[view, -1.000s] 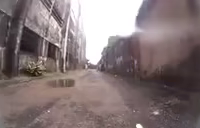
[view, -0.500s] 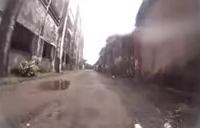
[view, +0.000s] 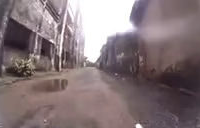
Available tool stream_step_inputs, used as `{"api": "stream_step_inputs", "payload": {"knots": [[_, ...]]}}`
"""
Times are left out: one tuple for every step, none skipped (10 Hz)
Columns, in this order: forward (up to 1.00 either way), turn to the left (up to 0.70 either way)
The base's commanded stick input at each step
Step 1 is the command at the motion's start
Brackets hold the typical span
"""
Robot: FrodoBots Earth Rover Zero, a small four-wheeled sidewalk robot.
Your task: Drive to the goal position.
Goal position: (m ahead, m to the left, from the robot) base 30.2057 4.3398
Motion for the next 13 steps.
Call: {"api": "stream_step_inputs", "payload": {"knots": [[0.70,0.00],[0.70,0.00],[0.70,0.00],[0.70,0.00],[0.70,0.00],[0.70,0.00],[0.70,0.00],[0.70,0.00],[0.70,0.00],[0.70,0.00],[0.70,0.00],[0.70,0.00],[0.70,0.00]]}}
